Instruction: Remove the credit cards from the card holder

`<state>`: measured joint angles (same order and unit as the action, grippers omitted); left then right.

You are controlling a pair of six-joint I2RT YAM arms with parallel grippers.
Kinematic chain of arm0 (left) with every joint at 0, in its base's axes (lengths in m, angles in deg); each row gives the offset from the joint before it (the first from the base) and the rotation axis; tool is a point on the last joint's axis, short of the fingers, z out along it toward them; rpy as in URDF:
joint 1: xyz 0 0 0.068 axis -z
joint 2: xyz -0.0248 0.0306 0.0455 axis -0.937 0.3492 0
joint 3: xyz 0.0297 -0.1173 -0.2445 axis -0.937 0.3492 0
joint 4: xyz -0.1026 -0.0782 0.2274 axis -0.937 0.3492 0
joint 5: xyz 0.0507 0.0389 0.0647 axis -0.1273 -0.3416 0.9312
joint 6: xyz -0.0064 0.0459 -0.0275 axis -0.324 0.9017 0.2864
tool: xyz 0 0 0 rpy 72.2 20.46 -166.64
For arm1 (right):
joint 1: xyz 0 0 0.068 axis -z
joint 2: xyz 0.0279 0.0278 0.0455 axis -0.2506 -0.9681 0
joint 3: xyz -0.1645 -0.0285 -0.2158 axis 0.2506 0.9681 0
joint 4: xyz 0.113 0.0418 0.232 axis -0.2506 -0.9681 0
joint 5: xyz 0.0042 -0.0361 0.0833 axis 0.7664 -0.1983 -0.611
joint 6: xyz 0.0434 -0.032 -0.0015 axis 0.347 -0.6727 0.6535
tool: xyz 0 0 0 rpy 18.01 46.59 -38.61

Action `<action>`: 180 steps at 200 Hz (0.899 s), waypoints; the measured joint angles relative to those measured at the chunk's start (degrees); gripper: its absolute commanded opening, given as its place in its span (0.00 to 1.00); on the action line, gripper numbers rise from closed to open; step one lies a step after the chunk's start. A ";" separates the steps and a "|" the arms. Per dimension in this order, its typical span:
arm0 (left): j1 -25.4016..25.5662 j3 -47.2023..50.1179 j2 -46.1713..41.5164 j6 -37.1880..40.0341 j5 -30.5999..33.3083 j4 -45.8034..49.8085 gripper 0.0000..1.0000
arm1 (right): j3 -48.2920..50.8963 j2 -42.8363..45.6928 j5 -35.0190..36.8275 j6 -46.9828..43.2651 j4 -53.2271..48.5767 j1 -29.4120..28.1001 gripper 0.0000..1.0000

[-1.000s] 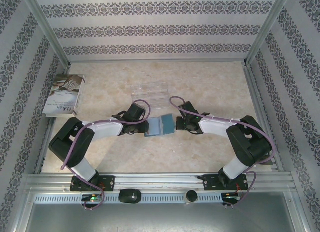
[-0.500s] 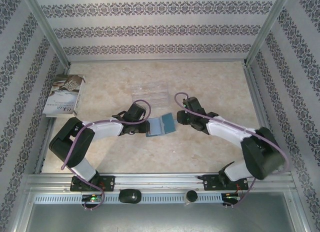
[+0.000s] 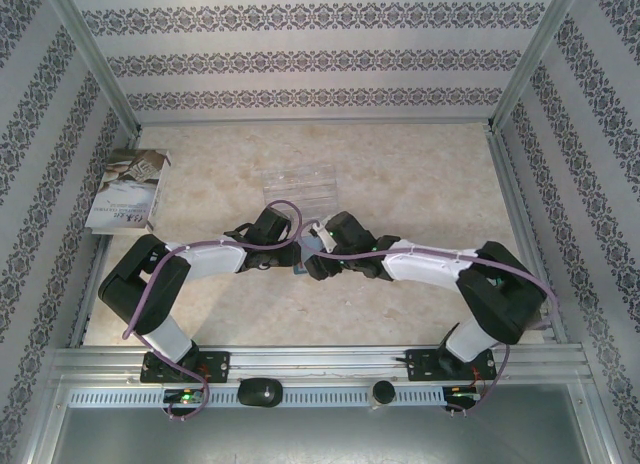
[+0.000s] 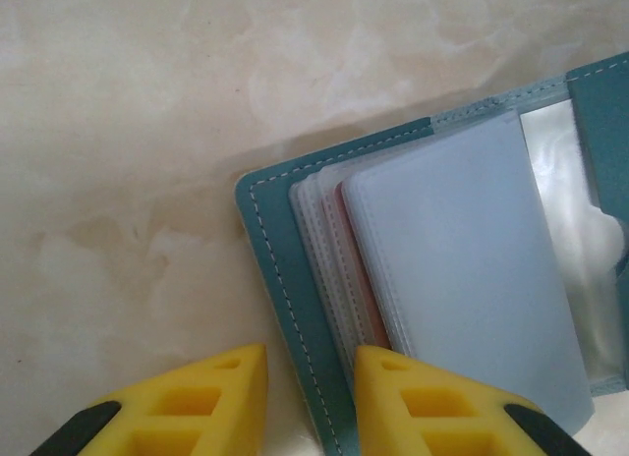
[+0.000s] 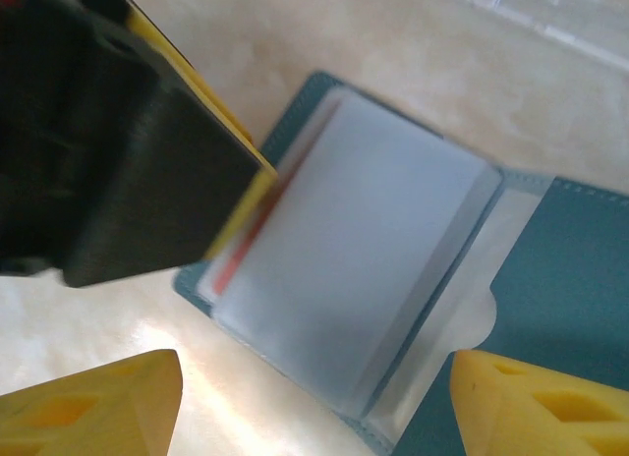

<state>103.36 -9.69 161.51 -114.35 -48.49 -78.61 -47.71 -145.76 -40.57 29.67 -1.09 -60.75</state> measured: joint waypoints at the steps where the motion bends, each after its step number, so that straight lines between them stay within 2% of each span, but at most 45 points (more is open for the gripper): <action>1: 0.00 0.00 0.00 0.00 0.00 0.00 0.29 | 0.00 -0.11 0.00 -0.02 0.00 -0.04 0.74; 61: 0.00 0.11 0.00 -0.22 -0.09 -0.20 0.28 | -3.37 -5.88 1.49 -2.73 0.46 -1.29 0.75; 96: 0.00 0.11 0.00 -1.03 -0.22 -0.20 0.28 | -4.11 -8.61 2.36 -2.71 1.53 -1.51 0.70; 122: -0.02 0.15 0.04 -1.33 -0.39 -0.20 0.28 | -4.52 -9.42 3.69 -2.60 1.92 -1.66 0.56; 150: -0.04 0.48 0.04 -1.51 -0.44 -0.81 0.27 | -4.74 -9.73 5.27 -1.95 2.64 -1.64 0.35; 180: -0.04 0.63 0.04 -1.53 -0.46 -1.11 0.27 | -4.76 -9.86 6.21 -1.18 3.06 -1.22 0.25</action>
<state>103.32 -9.06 161.56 -115.88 -48.95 -79.72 -52.48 -155.62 -34.37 28.49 1.97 -61.97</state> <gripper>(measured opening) 0.270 0.274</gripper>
